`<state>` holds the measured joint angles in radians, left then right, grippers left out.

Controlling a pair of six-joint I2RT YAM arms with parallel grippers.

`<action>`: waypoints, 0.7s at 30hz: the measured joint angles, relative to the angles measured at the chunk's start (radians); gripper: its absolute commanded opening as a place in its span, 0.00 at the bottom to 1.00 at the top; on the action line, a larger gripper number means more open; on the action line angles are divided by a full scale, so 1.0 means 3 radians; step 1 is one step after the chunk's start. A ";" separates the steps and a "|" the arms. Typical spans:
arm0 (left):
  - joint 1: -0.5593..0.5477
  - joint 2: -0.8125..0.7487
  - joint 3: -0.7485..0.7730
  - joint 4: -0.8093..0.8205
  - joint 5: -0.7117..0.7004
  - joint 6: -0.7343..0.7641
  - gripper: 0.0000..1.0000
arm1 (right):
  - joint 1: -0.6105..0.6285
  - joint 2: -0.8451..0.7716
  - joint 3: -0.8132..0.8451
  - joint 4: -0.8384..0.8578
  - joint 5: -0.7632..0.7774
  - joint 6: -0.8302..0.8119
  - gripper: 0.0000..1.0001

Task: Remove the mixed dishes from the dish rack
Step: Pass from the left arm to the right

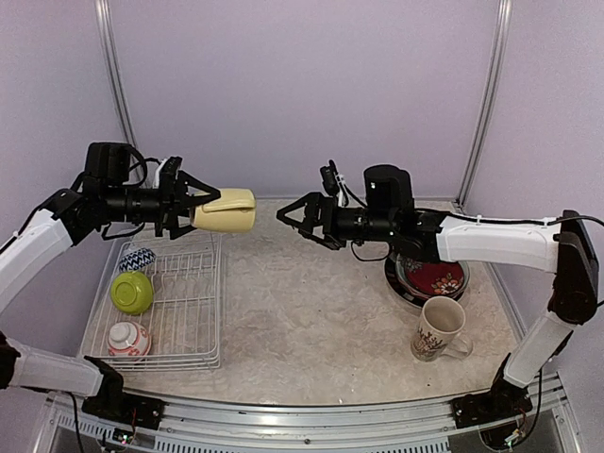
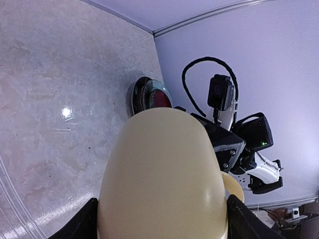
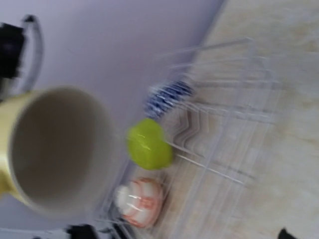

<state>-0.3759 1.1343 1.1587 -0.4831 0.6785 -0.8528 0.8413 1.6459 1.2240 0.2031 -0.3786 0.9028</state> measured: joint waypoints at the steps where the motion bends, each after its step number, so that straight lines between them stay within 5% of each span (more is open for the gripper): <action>1: -0.0025 0.0056 0.0010 0.0089 0.0060 0.0037 0.21 | -0.0023 0.0000 -0.0039 0.0139 -0.0058 0.0092 1.00; 9: -0.0226 0.0258 0.0099 0.0322 0.0226 0.0429 0.20 | -0.0072 -0.0015 -0.0122 0.0796 -0.0207 0.0455 0.99; 15: -0.0270 0.0259 0.0098 0.0441 0.0257 0.0580 0.19 | -0.0058 0.0062 -0.0074 0.1118 -0.0373 0.0618 0.79; 21: -0.0284 0.0347 0.0098 0.0518 0.0266 0.0626 0.17 | 0.0070 0.0483 0.0191 0.1593 -0.0617 0.0880 0.75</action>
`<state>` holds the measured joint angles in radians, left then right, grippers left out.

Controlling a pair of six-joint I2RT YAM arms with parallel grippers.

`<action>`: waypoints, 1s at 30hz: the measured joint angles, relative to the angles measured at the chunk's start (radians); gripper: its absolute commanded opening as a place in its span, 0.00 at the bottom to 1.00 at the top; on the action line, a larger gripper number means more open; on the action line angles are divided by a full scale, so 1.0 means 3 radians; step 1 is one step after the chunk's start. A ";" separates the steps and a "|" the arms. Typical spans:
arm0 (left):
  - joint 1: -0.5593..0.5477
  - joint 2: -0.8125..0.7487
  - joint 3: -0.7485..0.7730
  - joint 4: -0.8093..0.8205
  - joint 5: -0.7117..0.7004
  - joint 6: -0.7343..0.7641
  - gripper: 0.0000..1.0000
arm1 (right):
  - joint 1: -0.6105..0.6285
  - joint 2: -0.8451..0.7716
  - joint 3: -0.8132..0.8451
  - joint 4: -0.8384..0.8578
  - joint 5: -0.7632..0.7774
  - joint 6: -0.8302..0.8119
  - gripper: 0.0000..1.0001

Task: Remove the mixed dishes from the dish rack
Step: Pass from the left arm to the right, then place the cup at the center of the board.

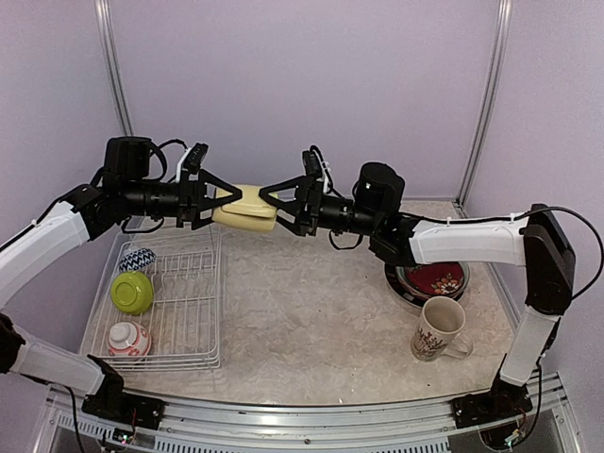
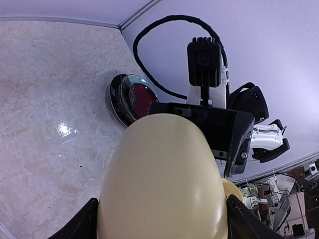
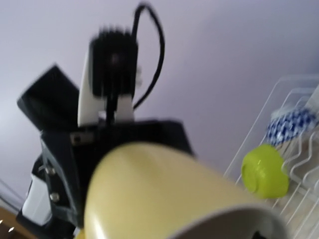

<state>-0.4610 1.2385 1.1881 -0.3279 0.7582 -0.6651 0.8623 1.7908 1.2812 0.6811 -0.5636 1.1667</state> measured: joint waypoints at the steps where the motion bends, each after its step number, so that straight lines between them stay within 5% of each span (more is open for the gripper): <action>1: 0.0001 0.0024 0.0000 0.0018 0.0000 0.0001 0.17 | 0.0015 0.0042 0.0004 0.0036 -0.0023 0.0031 0.72; 11: 0.0009 0.0272 -0.0139 0.0454 0.0141 -0.0267 0.19 | 0.0020 0.0136 0.0033 0.0346 -0.0094 0.0413 0.18; 14: 0.0019 0.0346 -0.0173 0.0649 0.0193 -0.0340 0.32 | -0.0027 0.0139 -0.0022 0.0371 -0.0076 0.0520 0.00; 18: 0.0067 0.0413 -0.0206 0.0716 0.0216 -0.0507 0.81 | -0.0056 0.0023 -0.0150 0.0376 -0.0022 0.0418 0.00; 20: 0.0047 0.0413 -0.0209 0.0675 0.0125 -0.0534 0.97 | -0.0061 -0.0069 -0.0216 0.0233 0.0061 0.0286 0.00; 30: 0.0148 0.0291 -0.0282 0.0239 -0.0253 -0.0486 0.99 | -0.0022 -0.0441 -0.0211 -0.1987 0.0725 -0.0721 0.00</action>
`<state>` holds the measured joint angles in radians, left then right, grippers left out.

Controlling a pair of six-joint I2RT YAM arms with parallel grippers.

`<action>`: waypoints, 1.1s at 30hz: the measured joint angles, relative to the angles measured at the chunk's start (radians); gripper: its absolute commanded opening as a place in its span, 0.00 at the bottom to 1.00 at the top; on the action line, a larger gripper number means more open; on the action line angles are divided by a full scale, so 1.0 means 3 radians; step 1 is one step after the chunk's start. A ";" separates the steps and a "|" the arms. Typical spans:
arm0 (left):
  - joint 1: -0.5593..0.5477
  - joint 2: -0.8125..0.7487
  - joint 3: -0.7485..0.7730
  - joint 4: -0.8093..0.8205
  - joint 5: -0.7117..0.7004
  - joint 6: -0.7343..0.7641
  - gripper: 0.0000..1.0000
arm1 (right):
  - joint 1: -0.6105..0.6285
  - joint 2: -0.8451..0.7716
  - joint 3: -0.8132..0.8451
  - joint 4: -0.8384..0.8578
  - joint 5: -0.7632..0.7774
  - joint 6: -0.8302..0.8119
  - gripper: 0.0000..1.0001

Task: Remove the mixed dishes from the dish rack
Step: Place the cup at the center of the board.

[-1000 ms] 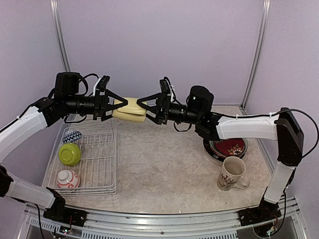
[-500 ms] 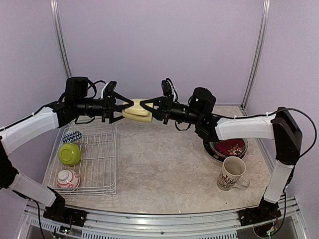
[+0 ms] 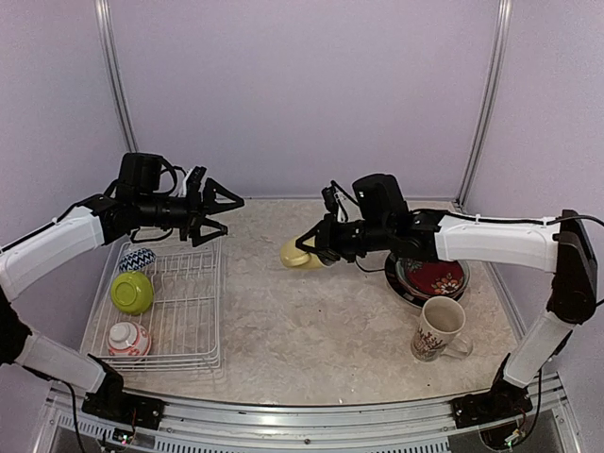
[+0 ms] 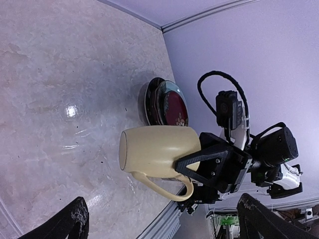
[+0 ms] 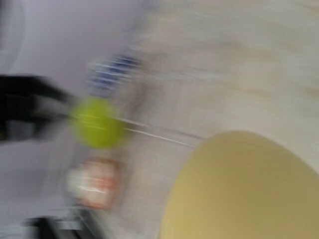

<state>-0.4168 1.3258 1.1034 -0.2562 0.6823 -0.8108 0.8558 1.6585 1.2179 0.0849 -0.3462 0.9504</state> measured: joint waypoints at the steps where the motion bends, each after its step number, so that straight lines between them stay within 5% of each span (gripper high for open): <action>1: 0.0023 -0.0029 -0.0013 -0.0032 -0.0019 0.0014 0.99 | 0.0011 -0.0014 0.0050 -0.0284 0.0127 -0.0092 0.00; 14: 0.0142 -0.0103 -0.0031 -0.0156 -0.0039 0.0043 0.99 | 0.0610 -0.0042 0.0655 -0.3168 0.1326 -0.0530 0.00; 23: 0.0165 -0.0020 -0.0031 -0.0189 -0.0027 0.0056 0.99 | 0.0816 0.0121 0.0619 -0.3913 0.1542 -0.0448 0.00; 33: 0.0192 -0.0027 -0.0031 -0.0347 -0.0064 0.0170 0.99 | 0.0830 0.0120 0.0282 -0.3937 0.1514 -0.0394 0.00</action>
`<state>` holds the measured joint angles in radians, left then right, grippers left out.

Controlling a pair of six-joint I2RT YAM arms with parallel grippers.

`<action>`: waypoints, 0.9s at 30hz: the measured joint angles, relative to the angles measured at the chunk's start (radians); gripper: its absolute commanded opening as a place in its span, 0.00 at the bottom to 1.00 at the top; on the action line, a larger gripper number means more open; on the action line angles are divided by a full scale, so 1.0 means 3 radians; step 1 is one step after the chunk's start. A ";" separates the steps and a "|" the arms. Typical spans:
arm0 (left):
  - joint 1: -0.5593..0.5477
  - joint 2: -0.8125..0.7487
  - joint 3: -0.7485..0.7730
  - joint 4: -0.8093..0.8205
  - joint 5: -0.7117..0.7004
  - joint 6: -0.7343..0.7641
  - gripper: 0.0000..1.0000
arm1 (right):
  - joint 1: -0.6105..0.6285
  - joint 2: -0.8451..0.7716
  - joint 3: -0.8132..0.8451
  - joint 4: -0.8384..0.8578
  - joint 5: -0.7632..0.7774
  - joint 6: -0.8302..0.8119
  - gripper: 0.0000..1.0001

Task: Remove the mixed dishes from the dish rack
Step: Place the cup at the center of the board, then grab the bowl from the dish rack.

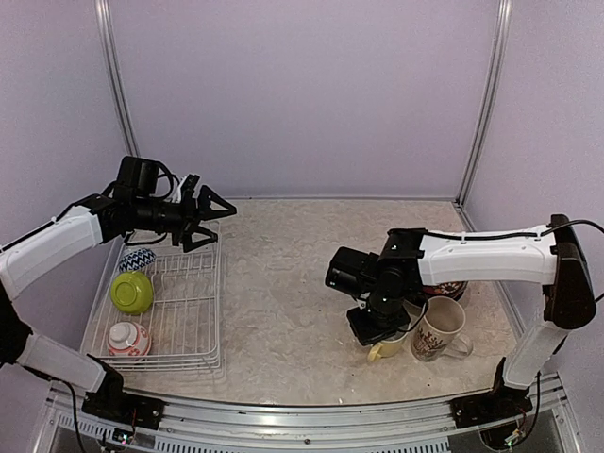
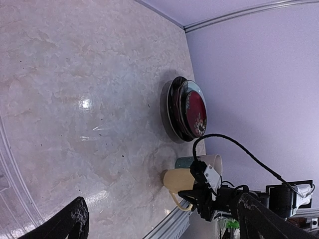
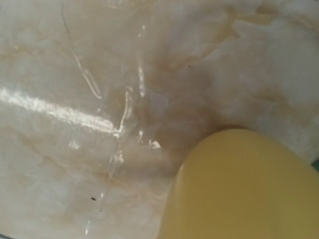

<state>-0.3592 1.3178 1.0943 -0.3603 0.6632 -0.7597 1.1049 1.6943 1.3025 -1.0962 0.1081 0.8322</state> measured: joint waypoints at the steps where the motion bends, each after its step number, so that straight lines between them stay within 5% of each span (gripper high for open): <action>1: 0.0003 -0.0005 0.0000 -0.0041 -0.0031 0.0013 0.99 | 0.0003 0.0000 -0.0041 0.0039 -0.0008 0.0003 0.00; 9: 0.0050 -0.0111 -0.0161 -0.0334 -0.0126 0.0043 0.99 | 0.0013 -0.0108 -0.0374 0.0290 -0.0045 0.0071 0.00; 21: 0.0084 -0.0641 -0.0251 -0.1246 -0.0470 0.0018 0.99 | 0.0023 -0.0306 -0.0612 0.0566 0.0005 0.0069 0.57; 27: 0.0417 -0.0729 -0.0237 -0.1823 -0.0872 0.0022 0.99 | 0.0042 -0.0502 -0.0566 0.0666 0.0069 -0.0015 0.84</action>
<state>-0.2340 1.0992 1.0233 -0.9073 0.4015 -0.7532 1.1175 1.5436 1.1328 -0.8963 0.1287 0.8276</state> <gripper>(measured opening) 0.986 0.731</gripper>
